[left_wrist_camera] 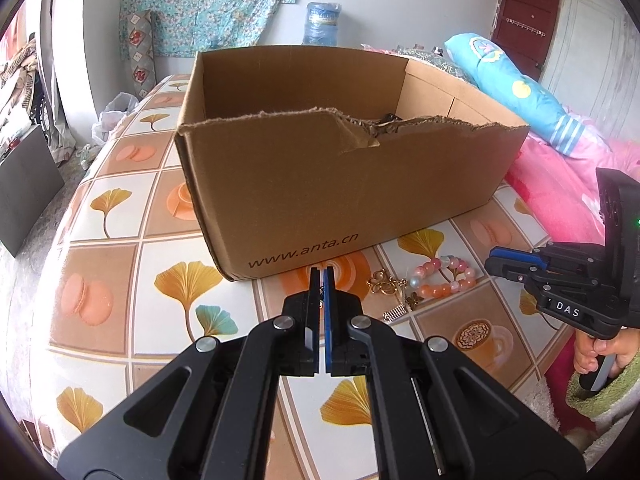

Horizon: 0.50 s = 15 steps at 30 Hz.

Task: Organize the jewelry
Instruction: 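Lift the gold chain with the left gripper and carry it over the box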

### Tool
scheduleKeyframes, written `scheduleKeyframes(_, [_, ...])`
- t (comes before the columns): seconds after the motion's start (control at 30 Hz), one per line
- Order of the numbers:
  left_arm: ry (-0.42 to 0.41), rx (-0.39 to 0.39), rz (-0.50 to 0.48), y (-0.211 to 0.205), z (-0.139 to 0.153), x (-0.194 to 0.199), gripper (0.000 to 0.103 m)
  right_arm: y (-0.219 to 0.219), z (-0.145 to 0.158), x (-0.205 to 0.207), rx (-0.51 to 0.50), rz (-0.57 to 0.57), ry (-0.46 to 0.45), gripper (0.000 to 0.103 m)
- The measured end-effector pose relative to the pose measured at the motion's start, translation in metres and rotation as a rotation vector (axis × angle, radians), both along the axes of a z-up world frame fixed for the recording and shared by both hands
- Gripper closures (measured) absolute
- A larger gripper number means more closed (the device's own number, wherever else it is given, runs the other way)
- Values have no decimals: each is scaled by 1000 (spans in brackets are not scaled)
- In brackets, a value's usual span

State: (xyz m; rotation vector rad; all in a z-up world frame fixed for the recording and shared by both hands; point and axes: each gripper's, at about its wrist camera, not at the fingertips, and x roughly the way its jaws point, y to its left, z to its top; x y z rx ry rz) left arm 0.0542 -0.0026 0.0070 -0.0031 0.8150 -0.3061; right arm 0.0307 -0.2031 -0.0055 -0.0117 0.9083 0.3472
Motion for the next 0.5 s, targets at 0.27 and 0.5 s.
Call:
scheduleKeyframes(0.27, [-60, -11, 10, 3, 16, -18, 102, -5, 18, -13, 3, -18, -40, 93])
scheduleKeyframes(0.5, [-183, -44, -20, 7, 63, -37, 102, -8, 72, -27, 40, -8, -156, 93])
